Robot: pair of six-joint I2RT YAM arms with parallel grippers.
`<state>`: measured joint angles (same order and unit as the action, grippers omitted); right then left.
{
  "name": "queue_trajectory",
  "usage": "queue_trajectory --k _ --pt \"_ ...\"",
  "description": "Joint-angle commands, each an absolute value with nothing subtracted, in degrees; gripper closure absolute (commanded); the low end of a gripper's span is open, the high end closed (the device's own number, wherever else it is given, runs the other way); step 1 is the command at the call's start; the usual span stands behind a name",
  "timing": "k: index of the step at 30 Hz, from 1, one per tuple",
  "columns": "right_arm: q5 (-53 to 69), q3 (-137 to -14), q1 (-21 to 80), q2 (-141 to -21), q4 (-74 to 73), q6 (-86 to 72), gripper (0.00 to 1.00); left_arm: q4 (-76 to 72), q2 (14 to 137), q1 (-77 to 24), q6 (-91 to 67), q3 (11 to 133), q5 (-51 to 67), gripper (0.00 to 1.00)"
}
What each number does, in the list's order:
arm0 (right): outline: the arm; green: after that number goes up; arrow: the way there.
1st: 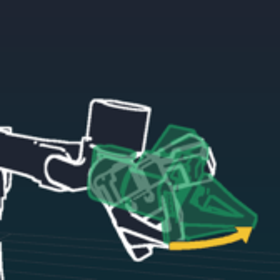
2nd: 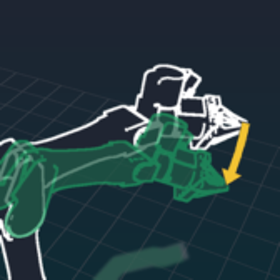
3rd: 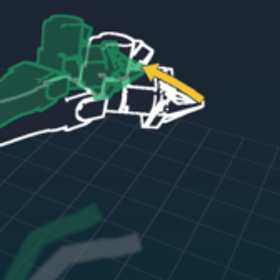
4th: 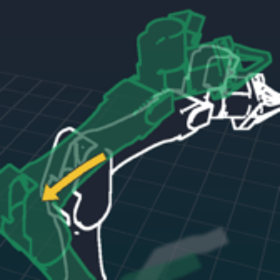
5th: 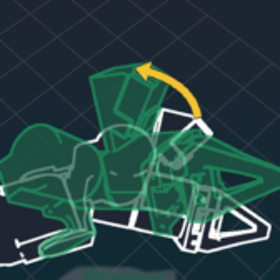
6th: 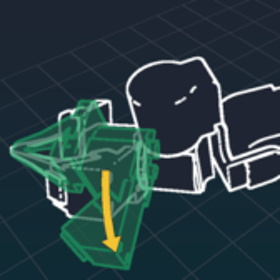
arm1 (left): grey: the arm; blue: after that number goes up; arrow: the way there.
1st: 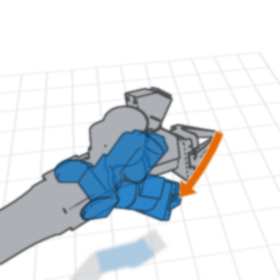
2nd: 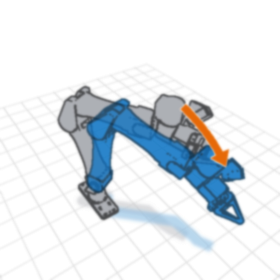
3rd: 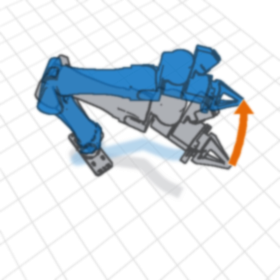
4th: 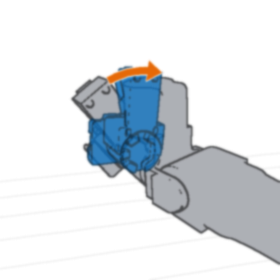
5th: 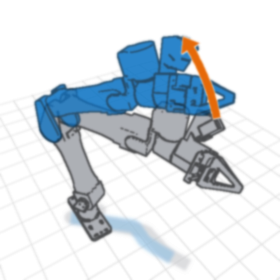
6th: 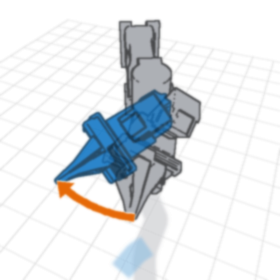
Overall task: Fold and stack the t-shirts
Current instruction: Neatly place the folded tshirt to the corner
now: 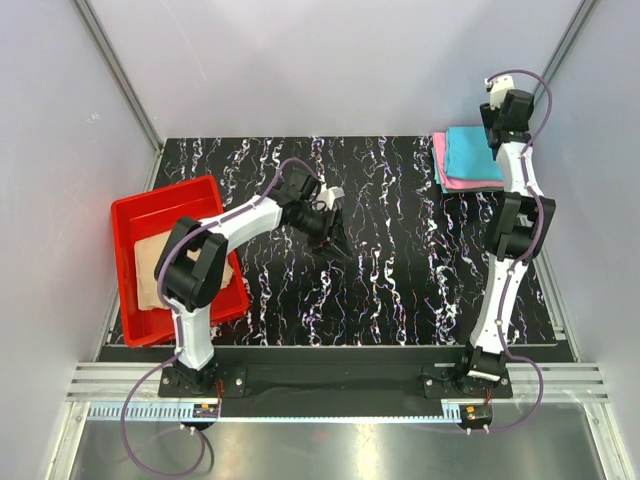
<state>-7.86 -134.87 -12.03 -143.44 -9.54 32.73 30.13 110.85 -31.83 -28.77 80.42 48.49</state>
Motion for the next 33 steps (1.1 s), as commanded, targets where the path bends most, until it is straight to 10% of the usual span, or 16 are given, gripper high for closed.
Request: queue_trajectory --k 1,5,33 --pt "-4.9 -126.1 -8.0 -131.0 -6.8 29.6 0.38 28.7 105.5 -32.1 -28.8 81.6 49.0 0.53" --pt "-7.5 -125.9 -4.9 -132.3 -11.2 26.6 0.5 27.9 102.9 -32.1 -29.3 81.1 49.2 0.53" --pt "-21.4 -134.4 1.5 -147.4 -14.0 20.5 0.46 25.4 100.9 -32.0 -31.5 79.9 51.2 0.53"
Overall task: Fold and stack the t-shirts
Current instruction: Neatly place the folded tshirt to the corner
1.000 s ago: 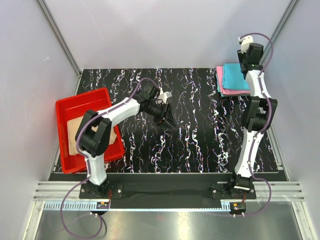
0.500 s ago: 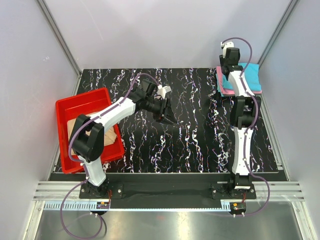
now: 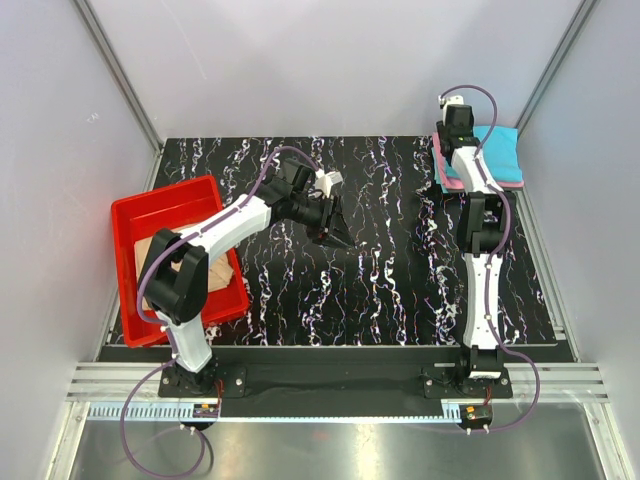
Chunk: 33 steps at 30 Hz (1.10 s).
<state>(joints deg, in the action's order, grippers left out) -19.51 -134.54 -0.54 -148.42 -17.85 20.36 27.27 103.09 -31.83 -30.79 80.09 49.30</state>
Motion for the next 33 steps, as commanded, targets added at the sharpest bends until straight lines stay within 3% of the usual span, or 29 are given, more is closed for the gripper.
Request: queue_trajectory --k 1,10,16,21,33 --pt "-21.5 -133.6 1.5 -146.9 -13.6 20.7 0.46 25.3 101.1 -32.0 -31.5 79.9 51.4 0.53" --pt "-19.1 -131.2 2.0 -141.1 -15.6 18.3 0.43 25.1 101.8 -32.0 -31.5 79.7 50.9 0.52" --pt "-17.9 -120.6 3.9 -133.5 -17.1 16.2 0.48 25.7 102.1 -32.0 -31.2 79.9 49.8 0.53" --pt "-19.6 -115.6 4.8 -131.9 -17.0 17.2 0.59 26.1 102.0 -32.1 -30.7 80.0 48.8 0.53" --pt "-21.7 -108.8 5.5 -130.3 -15.2 18.2 0.62 26.7 102.6 -32.1 -30.2 80.2 48.4 0.53"
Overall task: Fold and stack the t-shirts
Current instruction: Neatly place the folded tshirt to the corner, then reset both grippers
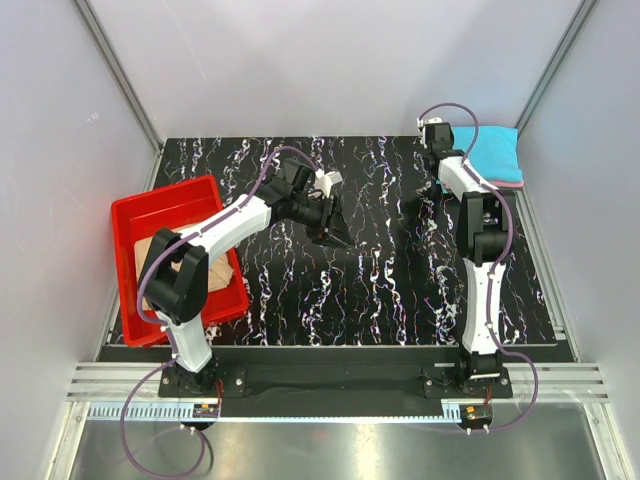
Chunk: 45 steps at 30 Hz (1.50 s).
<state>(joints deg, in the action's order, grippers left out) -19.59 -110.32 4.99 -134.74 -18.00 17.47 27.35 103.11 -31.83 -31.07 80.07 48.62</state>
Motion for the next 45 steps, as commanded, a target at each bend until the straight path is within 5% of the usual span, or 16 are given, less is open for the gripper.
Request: queue_trajectory --k 1,9,18,21,23,25,28,29,30,45 --pt "-21.7 -107.7 5.5 -129.7 -14.7 18.3 0.62 26.7 102.7 -32.1 -30.2 80.2 48.4 0.53" --pt "-19.2 -105.5 5.8 -127.4 -15.4 17.1 0.72 26.2 103.2 -32.2 -30.7 79.9 48.3 0.53" --pt "-18.0 -104.9 13.2 -110.5 -29.3 6.0 0.63 30.6 97.8 -32.0 -24.9 86.9 39.1 0.53" --pt "-15.8 -103.5 15.1 -100.3 -39.3 -4.0 0.54 30.3 91.9 -31.6 -22.9 89.5 36.1 0.53" --pt "-11.4 -101.6 15.3 -94.6 -46.2 -9.6 0.39 28.9 85.6 -31.4 -22.2 89.7 33.9 0.52" --pt "-3.8 -97.8 15.3 -85.7 -48.4 -14.8 0.01 25.5 80.8 -31.4 -21.8 88.1 28.6 0.48" --pt "2.7 -93.4 15.3 -75.1 -52.3 -18.8 0.0 23.5 72.7 -31.3 -21.4 84.9 23.4 0.36" --pt "3.2 -92.6 15.3 -72.7 -53.0 -19.6 0.0 24.0 69.9 -31.3 -21.7 84.4 22.0 0.24" --pt "3.3 -91.3 15.3 -68.4 -53.8 -21.2 0.0 25.0 68.7 -31.1 -21.7 83.5 20.8 0.01" --pt "5.5 -77.3 15.3 -45.5 -49.3 -33.8 0.0 26.5 53.4 -30.9 -25.9 72.5 16.4 0.01"
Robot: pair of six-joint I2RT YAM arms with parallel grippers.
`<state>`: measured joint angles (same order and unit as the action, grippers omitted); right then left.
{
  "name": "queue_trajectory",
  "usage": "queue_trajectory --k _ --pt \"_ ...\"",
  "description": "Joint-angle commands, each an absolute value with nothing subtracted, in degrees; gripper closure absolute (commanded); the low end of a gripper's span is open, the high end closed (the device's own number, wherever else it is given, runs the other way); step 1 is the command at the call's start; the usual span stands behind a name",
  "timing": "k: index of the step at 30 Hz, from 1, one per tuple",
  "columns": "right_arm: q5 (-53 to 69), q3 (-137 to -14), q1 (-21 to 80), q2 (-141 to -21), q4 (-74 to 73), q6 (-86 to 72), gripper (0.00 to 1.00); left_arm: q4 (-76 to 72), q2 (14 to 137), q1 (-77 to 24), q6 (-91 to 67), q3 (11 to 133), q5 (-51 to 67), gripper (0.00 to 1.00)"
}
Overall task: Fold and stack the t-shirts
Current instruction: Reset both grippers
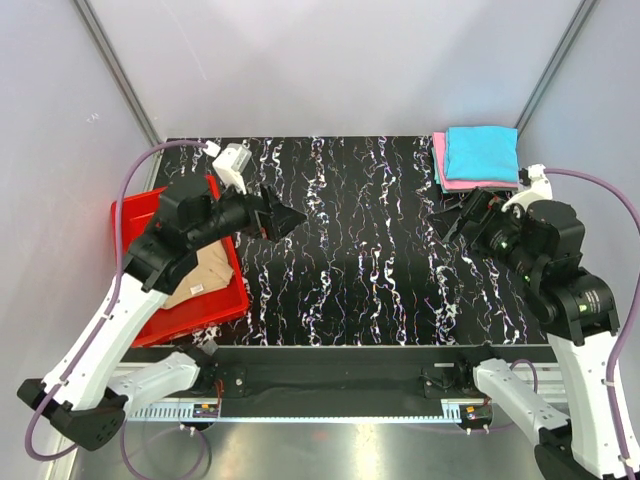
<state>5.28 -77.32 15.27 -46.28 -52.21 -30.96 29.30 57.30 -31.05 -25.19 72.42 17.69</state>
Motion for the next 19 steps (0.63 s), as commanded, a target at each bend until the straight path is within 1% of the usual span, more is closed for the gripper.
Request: queue_trajectory --k 1,19 --pt "4.4 -77.4 15.3 -45.7 -50.0 -33.4 0.0 26.5 53.2 -30.9 -25.9 72.2 16.6 0.01" --pt "2.6 -78.3 15.3 -43.6 -50.9 -32.7 0.0 25.8 50.6 -30.9 -25.8 71.5 16.9 0.01"
